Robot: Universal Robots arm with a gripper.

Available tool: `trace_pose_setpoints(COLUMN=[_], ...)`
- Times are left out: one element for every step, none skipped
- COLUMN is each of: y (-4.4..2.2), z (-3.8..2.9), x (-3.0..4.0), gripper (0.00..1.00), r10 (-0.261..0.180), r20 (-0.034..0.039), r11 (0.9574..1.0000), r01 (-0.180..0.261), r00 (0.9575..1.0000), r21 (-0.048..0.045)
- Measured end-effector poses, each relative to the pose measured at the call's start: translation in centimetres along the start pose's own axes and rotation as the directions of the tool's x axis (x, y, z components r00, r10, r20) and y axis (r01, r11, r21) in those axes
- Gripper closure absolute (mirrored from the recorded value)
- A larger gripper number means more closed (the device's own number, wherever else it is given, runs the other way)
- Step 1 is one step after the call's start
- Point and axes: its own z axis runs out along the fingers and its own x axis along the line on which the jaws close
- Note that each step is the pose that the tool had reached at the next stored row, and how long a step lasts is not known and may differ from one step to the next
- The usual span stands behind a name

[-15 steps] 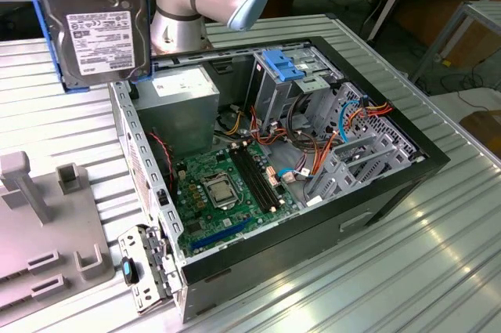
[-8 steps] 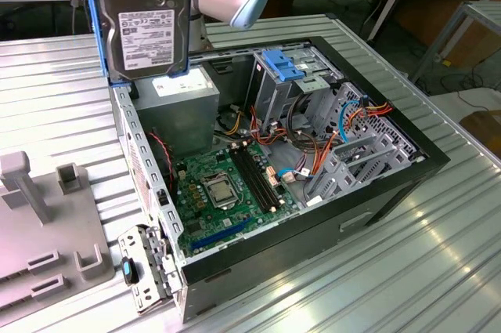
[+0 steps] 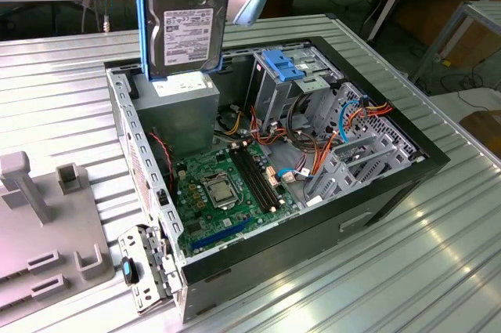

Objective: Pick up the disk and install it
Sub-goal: 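Pick up the disk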

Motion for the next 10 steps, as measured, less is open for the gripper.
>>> trace_pose_setpoints(y=[-0.43, -1.43, -1.97, -2.5, -3.32, -4.19, -4.79, -5.02, -5.18, -5.35], z=[0.02, 0.08, 0.11, 0.14, 0.2, 0.27, 0.32, 0.36, 0.4, 0.44], x=[0.01, 0.04, 0.05, 0.07, 0.09, 0.11, 0.13, 0.18, 0.27, 0.53], gripper=[0.63, 0.63, 0.63, 0.63, 0.63, 0.63, 0.63, 0.63, 0.63, 0.63], r10=[0.0, 0.0, 0.0, 0.0, 0.0, 0.0, 0.0, 0.0, 0.0, 0.0], r20=[0.0, 0.0, 0.0, 0.0, -0.0001, 0.0001, 0.0, 0.0001, 0.0001, -0.0001], r11=[1.0, 1.0, 1.0, 1.0, 1.0, 1.0, 1.0, 1.0, 1.0, 1.0], r01=[0.0, 0.0, 0.0, 0.0, 0.0, 0.0, 0.0, 0.0, 0.0, 0.0], r00=[1.0, 1.0, 1.0, 1.0, 1.0, 1.0, 1.0, 1.0, 1.0, 1.0], r21=[0.0, -0.0001, -0.0001, -0.0001, -0.0001, 0.0, 0.0, 0.0, 0.0, -0.0001])
